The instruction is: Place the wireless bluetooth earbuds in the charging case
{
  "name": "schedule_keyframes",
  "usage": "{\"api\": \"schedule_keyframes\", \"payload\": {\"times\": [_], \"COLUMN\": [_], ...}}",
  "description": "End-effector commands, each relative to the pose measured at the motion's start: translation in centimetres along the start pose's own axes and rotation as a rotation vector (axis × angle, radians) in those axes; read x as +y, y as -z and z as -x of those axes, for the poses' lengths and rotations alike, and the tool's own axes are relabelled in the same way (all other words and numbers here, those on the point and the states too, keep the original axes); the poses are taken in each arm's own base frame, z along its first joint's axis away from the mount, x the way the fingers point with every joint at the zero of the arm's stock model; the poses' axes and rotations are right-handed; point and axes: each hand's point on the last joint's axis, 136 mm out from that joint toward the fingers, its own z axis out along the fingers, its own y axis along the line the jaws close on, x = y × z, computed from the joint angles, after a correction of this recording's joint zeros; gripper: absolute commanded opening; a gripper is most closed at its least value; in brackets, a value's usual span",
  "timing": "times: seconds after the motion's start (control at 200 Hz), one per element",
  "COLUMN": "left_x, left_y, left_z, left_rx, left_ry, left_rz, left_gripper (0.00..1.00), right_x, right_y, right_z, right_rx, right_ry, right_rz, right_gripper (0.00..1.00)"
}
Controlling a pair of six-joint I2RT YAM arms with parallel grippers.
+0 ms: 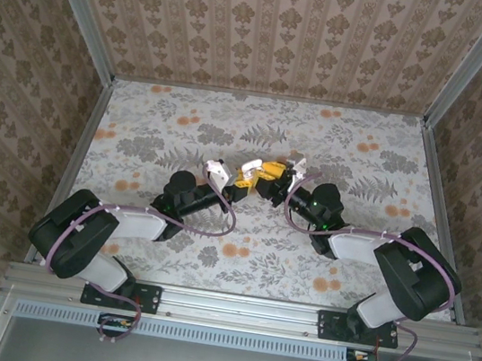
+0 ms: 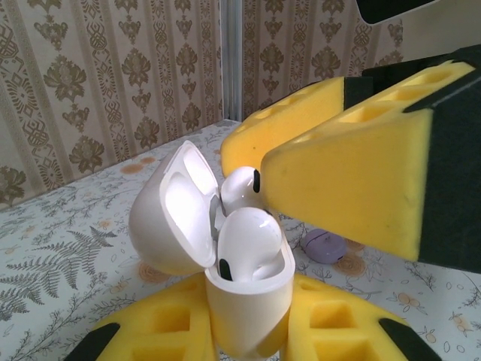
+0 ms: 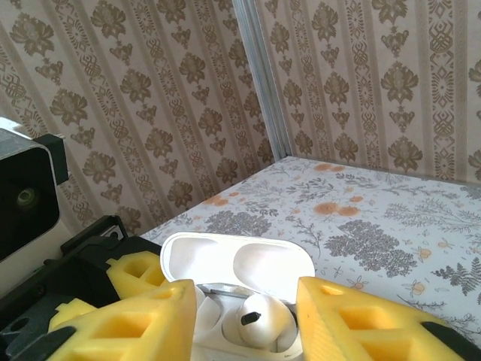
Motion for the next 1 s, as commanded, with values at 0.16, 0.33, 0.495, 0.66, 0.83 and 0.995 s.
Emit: {"api": "schedule_keyframes", "payload": {"times": [0.16,0.33,0.495,0.66,0.83,0.995], "left_x": [-0.5,-1.6,-3.1,-5.1,-6.2,-6.7], "left_y": [-0.1,0.3,0.8,1.3,1.6,1.6], "left_z": [3.0,3.0,3.9,4.5,4.8,4.9], "left_rx": [-0.086,-0.081,-0.101,-0.099,-0.098,-0.093], "left_ry": [-0.016,-0.011,-0.028,-0.031,-0.028,-0.024], "left_rz": [-0.038,-0.129,-0.229,-0.351,-0.422,-0.454], "left_gripper": [0.20,0.20,0.20,0.20,0.20,0.20], "right_x": [1.5,2.0,2.1,2.2,2.8,2.8], "right_y": [1.6,4.1,7.2,9.7,10.4,8.9], "right_z": [4.0,4.5,4.6,3.5,1.3,1.2], "right_rx": [-0.067,0.035,0.156,0.273,0.431,0.421], "right_ry": [0.075,0.168,0.244,0.307,0.336,0.317], "right_rz": [0.002,0.036,0.097,0.144,0.233,0.291], "right_gripper": [0.52,0.61,0.69,0.84,0.85,0.84]}}
